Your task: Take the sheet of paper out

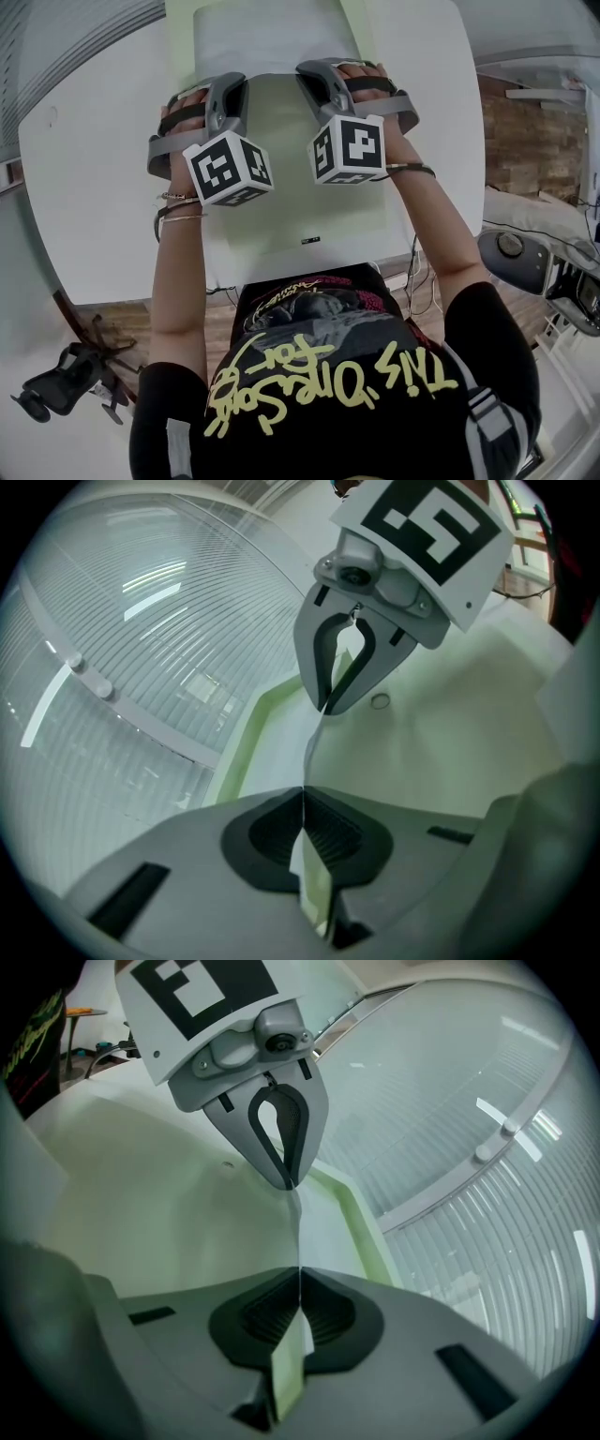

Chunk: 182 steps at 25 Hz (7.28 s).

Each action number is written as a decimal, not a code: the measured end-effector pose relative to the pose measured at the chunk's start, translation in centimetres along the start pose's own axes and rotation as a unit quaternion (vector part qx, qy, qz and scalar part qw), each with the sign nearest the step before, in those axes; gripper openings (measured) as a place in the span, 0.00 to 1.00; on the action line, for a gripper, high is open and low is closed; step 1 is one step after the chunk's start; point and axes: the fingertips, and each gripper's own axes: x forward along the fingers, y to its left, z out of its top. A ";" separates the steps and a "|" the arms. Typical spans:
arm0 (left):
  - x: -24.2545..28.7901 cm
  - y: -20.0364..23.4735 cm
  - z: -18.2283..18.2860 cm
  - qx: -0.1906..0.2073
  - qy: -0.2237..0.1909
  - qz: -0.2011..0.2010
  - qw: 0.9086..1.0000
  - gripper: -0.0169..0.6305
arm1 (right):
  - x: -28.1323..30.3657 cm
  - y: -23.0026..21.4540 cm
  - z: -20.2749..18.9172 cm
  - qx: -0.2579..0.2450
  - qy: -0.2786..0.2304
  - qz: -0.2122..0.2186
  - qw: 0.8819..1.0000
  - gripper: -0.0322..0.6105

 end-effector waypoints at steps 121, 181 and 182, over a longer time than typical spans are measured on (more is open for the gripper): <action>-10.5 -11.2 2.9 -0.019 -0.020 0.021 0.999 0.04 | -11.8 11.0 -0.1 0.041 0.012 -0.022 0.999 0.06; -22.8 -10.2 2.2 0.008 -0.058 0.125 0.990 0.04 | -21.7 10.9 8.4 -0.010 -0.007 -0.143 0.990 0.06; -23.1 -10.0 2.5 0.009 -0.059 0.129 0.990 0.04 | -22.1 10.6 8.4 -0.013 -0.009 -0.146 0.989 0.06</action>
